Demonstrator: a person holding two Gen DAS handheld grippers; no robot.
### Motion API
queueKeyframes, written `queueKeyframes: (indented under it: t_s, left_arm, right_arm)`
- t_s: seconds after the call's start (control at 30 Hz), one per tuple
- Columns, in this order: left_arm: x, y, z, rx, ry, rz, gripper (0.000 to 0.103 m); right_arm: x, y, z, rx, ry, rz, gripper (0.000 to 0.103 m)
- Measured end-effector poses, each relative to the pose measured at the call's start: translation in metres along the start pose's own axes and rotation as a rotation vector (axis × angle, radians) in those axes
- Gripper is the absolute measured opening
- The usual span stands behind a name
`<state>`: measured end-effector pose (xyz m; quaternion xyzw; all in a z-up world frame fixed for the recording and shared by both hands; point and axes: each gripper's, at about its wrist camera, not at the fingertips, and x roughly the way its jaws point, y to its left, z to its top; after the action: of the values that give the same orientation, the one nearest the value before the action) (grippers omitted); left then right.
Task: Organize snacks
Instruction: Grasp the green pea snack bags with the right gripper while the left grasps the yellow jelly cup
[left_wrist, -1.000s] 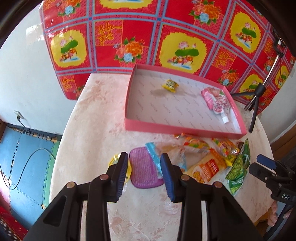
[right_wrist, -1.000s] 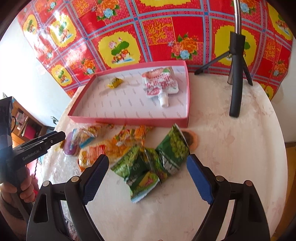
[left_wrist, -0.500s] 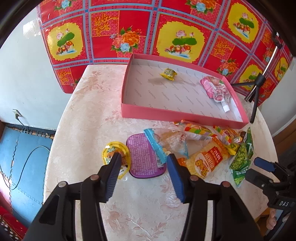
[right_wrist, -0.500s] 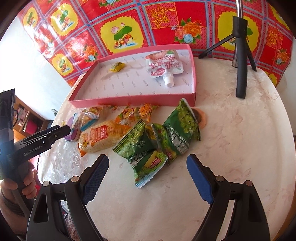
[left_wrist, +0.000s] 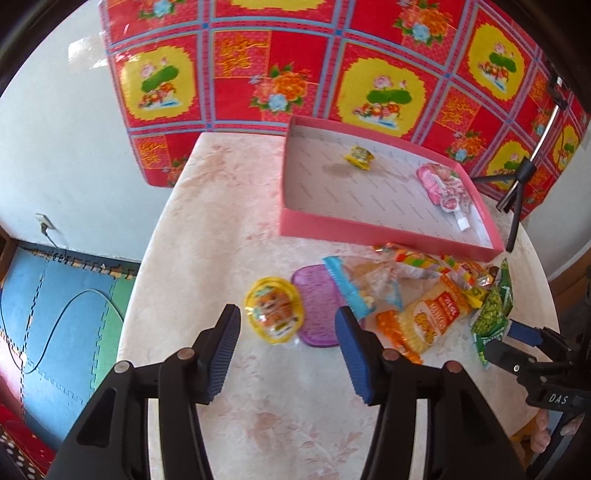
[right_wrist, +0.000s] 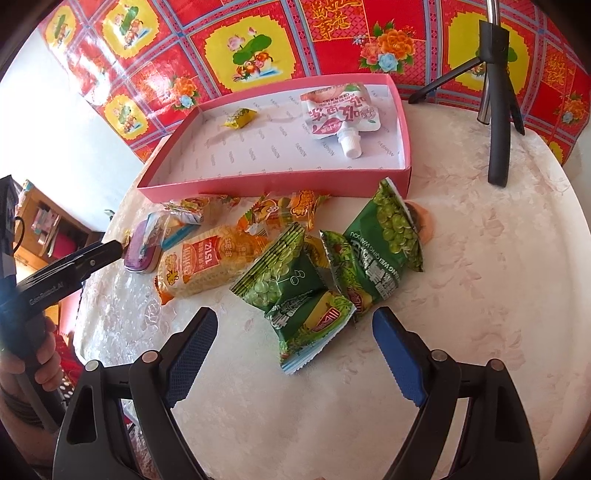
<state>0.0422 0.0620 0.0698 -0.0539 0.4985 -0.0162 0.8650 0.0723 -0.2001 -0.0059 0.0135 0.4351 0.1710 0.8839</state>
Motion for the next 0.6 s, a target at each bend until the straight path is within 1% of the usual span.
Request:
queueKeyframes:
  t_s: [0.1, 0.27, 0.47, 0.6]
  left_arm:
    - [0.002, 0.003, -0.001, -0.01, 0.009, -0.007, 0.056]
    - [0.008, 0.006, 0.002, -0.014, 0.006, 0.013, 0.056]
    - [0.015, 0.016, 0.003, -0.056, 0.002, 0.014, 0.056]
    - [0.016, 0.025, 0.003, -0.079, -0.003, 0.024, 0.047]
  right_arm:
    - [0.005, 0.002, -0.001, 0.002, 0.009, -0.007, 0.08]
    - [0.005, 0.001, 0.0, -0.006, -0.004, -0.032, 0.069]
    - [0.005, -0.003, 0.0, -0.002, -0.016, -0.034, 0.067]
    - [0.005, -0.003, 0.001, -0.01, -0.022, -0.036, 0.067]
